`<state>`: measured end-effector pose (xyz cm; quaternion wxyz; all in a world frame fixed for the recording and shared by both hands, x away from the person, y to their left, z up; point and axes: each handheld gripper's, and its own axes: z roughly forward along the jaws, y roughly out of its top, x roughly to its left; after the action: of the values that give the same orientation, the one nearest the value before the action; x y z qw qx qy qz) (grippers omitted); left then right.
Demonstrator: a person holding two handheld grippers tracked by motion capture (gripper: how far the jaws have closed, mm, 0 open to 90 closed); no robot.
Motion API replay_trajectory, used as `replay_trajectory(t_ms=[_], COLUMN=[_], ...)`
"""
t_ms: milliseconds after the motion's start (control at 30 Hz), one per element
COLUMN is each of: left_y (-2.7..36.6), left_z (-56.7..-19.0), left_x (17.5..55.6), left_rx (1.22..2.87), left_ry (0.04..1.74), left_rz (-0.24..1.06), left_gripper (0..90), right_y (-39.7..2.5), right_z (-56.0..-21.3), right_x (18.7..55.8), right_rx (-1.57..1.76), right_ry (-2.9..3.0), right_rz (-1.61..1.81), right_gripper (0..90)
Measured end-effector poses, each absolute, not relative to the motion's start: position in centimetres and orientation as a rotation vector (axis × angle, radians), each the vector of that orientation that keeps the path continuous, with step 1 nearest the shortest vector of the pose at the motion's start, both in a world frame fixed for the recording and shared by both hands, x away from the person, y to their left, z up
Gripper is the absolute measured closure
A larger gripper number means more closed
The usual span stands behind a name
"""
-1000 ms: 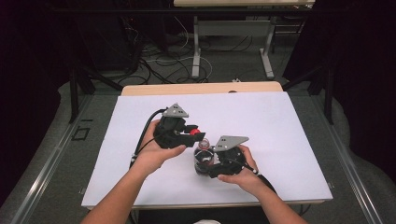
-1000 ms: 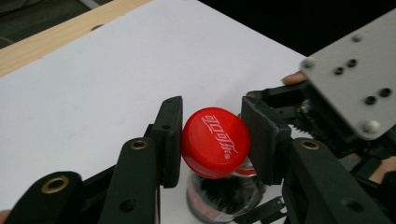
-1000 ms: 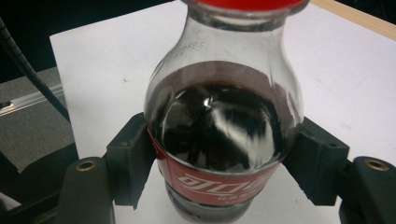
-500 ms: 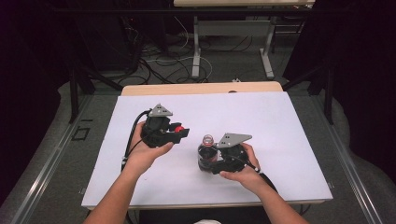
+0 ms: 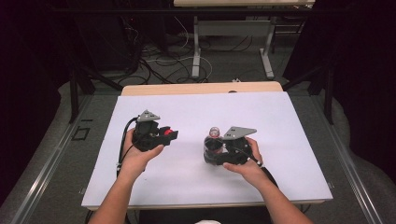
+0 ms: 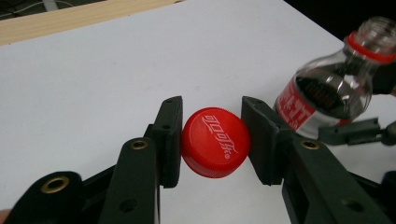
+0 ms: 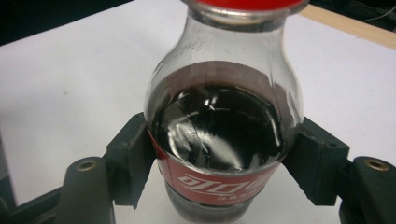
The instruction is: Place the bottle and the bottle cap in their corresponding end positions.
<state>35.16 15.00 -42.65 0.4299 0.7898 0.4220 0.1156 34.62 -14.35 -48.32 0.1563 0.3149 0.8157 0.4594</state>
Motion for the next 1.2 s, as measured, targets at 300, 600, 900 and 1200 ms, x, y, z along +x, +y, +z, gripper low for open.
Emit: replay_trajectory(t_ms=[300, 600, 900, 1200], left_y=[16.2, 16.6, 17.0, 17.5], left_z=[-43.5, -44.0, -44.2, -44.3], left_x=[35.2, 35.2, 35.1, 35.1], left_rx=[1.963, 1.954, 1.934, 1.926], left_ry=[1.087, 1.091, 1.107, 1.129], left_rz=[0.302, 0.288, 0.29, 0.28], left_gripper=[60.5, 60.5, 60.5, 60.5], right_y=[-14.6, -14.5, -13.0, -10.8], right_z=[-47.4, -46.2, -46.2, -48.4], right_x=[38.0, 41.9, 44.5, 45.7], right_rx=[1.027, 1.111, 1.134, 1.149], right_ry=[2.229, 2.158, 2.12, 2.118], right_rz=[1.266, 1.214, 1.178, 1.172], right_gripper=[30.6, 30.6, 30.6, 30.5])
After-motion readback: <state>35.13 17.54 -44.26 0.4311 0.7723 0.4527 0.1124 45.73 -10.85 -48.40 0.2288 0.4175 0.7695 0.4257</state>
